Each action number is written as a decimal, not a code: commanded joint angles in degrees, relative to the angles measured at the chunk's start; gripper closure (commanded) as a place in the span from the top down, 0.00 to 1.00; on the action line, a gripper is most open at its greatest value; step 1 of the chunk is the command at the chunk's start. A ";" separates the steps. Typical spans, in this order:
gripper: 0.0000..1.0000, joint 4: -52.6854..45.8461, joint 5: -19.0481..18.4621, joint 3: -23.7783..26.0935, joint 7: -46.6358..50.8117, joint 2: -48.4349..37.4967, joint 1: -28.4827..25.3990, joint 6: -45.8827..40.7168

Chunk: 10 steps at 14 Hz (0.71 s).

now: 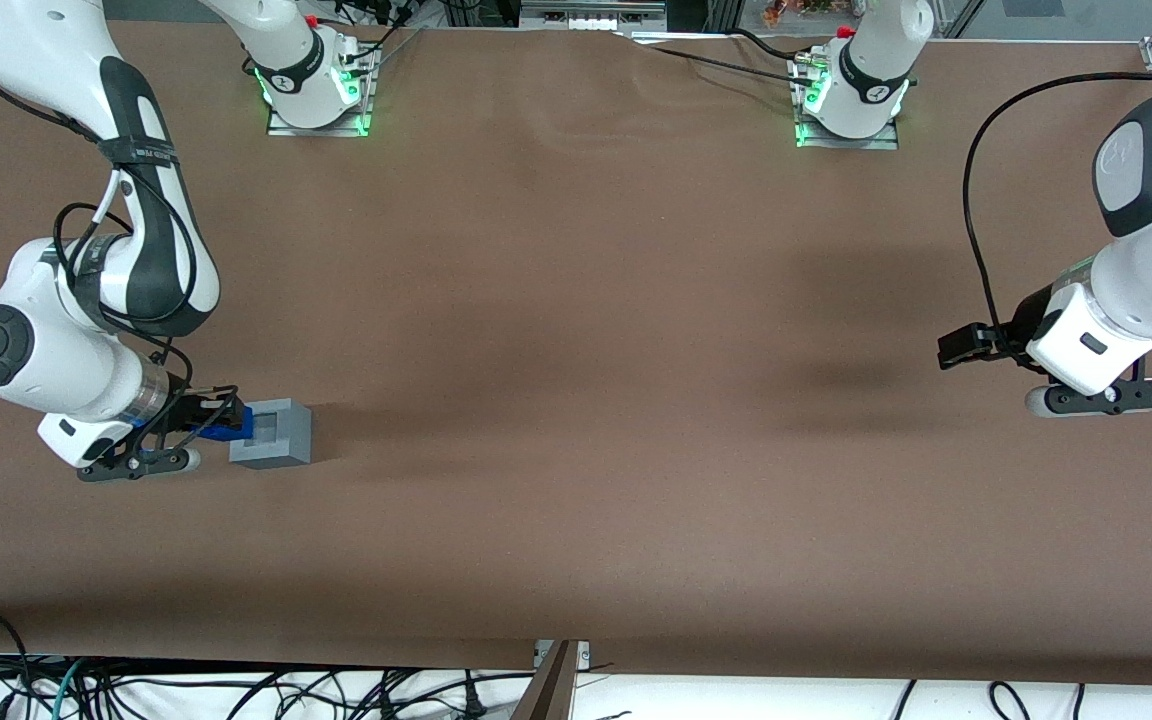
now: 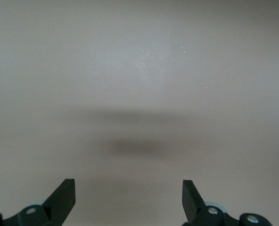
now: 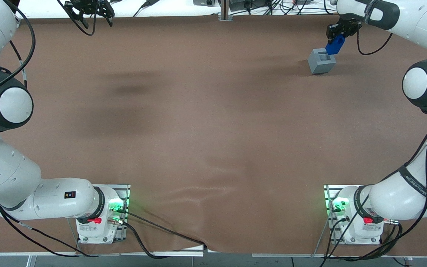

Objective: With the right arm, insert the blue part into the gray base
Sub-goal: 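Carry the blue block over the gray base's square hole, then lower the blue block into the gray base's hole and press down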

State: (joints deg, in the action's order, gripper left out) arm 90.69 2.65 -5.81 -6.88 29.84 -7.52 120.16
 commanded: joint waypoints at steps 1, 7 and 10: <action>0.24 0.27 0.95 0.27 -0.86 0.04 0.05 -0.02; 0.24 0.98 1.83 0.71 -0.68 1.09 -0.04 2.09; 0.24 2.03 1.83 0.89 -0.50 1.18 -0.13 4.02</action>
State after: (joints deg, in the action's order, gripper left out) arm 90.98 3.64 -5.22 -6.88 31.83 -7.69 122.21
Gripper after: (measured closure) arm 0.493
